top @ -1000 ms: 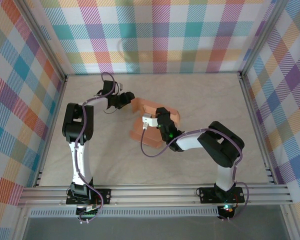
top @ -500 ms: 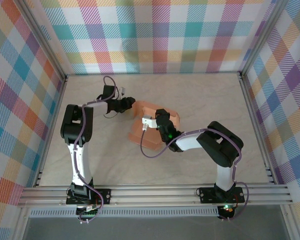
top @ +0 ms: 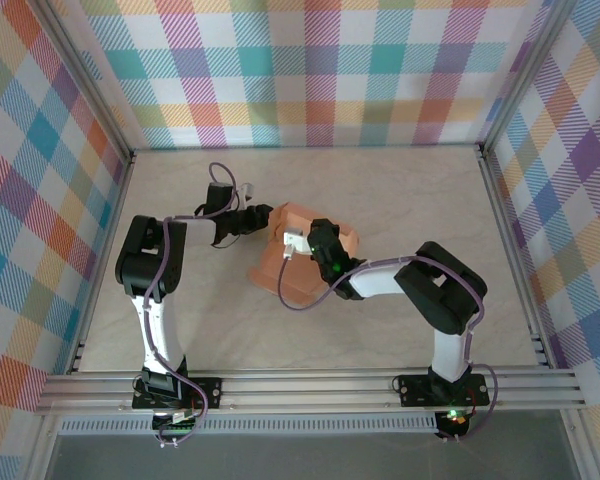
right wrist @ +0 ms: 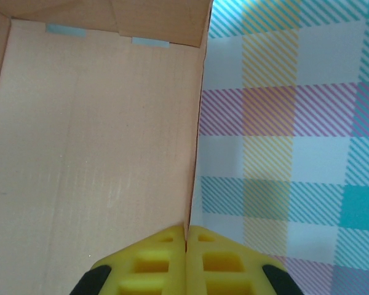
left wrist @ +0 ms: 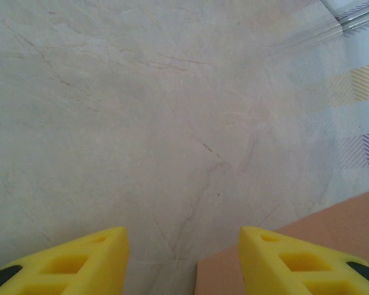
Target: Fold the paper box
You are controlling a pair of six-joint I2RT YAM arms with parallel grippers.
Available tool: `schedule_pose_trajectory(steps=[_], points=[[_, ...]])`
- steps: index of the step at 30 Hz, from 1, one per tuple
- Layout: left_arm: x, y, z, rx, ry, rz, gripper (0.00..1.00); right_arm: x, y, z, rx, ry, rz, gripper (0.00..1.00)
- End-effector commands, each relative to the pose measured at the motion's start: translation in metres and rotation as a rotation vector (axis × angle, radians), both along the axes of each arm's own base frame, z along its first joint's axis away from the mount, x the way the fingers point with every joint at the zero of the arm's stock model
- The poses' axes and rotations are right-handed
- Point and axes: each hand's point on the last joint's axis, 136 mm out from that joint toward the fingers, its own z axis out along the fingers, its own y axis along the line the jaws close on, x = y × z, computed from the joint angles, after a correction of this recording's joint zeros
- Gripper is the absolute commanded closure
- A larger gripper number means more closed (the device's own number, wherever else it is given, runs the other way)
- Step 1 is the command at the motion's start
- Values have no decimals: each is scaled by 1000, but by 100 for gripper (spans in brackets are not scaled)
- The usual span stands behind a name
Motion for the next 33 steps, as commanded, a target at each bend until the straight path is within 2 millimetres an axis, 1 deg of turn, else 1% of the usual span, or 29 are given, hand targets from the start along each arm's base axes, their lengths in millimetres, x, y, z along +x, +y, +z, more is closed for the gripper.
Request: schedule_pose_trajectory(steps=[1, 9, 13, 16, 18, 22, 23, 24, 29, 33], points=[[0, -14, 28, -44, -78, -43, 50, -3, 1, -4, 40, 100, 0, 100], [-1, -20, 34, -57, -84, -60, 51, 4, -3, -8, 34, 130, -19, 100], [-5, -22, 29, -47, -86, -74, 51, 4, -4, -6, 38, 129, -22, 100], [-8, -20, 26, -43, -98, -75, 54, 5, -4, -4, 38, 120, -23, 100], [-12, -18, 27, -39, -114, -67, 54, 8, -5, 2, 31, 73, -30, 100], [-21, -14, 36, -40, -170, -61, 55, 13, -8, 13, 15, -3, -44, 100], [-23, -14, 38, -42, -181, -67, 54, 13, -8, 14, 8, -5, -42, 100], [-26, -15, 39, -41, -186, -74, 54, 14, -5, 22, 27, -34, -42, 100], [-32, -16, 44, -27, -209, -89, 53, 12, 0, 26, 27, -46, -30, 100], [-30, -17, 40, -13, -206, -92, 52, 8, 4, 27, 29, -45, -16, 100]])
